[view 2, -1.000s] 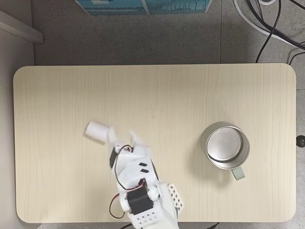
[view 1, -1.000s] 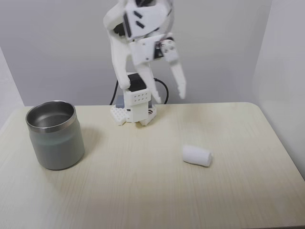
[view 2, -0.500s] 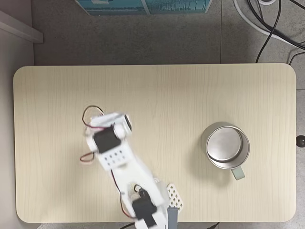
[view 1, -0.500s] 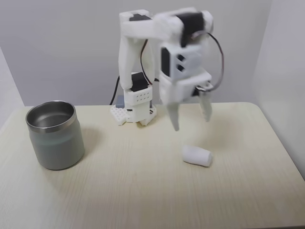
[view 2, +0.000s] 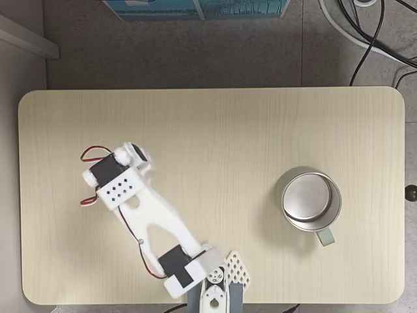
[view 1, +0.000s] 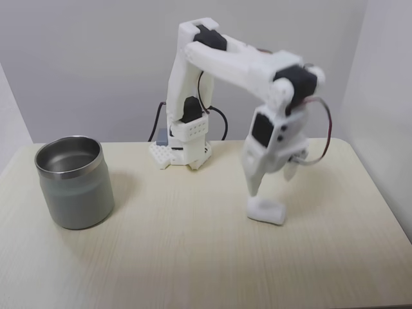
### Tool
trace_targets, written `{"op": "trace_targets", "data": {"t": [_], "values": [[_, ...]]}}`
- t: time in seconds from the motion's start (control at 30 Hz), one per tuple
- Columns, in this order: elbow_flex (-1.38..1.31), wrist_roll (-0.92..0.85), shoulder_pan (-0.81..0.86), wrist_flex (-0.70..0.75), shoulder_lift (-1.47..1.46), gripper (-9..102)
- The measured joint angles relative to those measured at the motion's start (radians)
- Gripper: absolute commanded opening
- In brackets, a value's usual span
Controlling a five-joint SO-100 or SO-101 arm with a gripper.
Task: Grasp a dressing and put it in the cup.
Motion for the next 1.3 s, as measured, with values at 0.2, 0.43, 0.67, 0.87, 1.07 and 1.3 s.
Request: {"op": "trace_targets", "data": {"t": [0.2, 0.43, 0.67, 0.87, 1.07, 1.3], "values": [[-0.032, 0.000, -0.003, -0.060, 0.081, 29], [-0.058, 0.000, -0.008, -0.123, 0.163, 29], [-0.058, 0.000, -0.023, -0.173, 0.245, 27], [-0.049, 0.008, -0.028, -0.186, 0.270, 7], [-0.005, 0.020, -0.029, -0.181, 0.305, 0], [0.014, 0.049, -0.028, -0.172, 0.314, 0]]}}
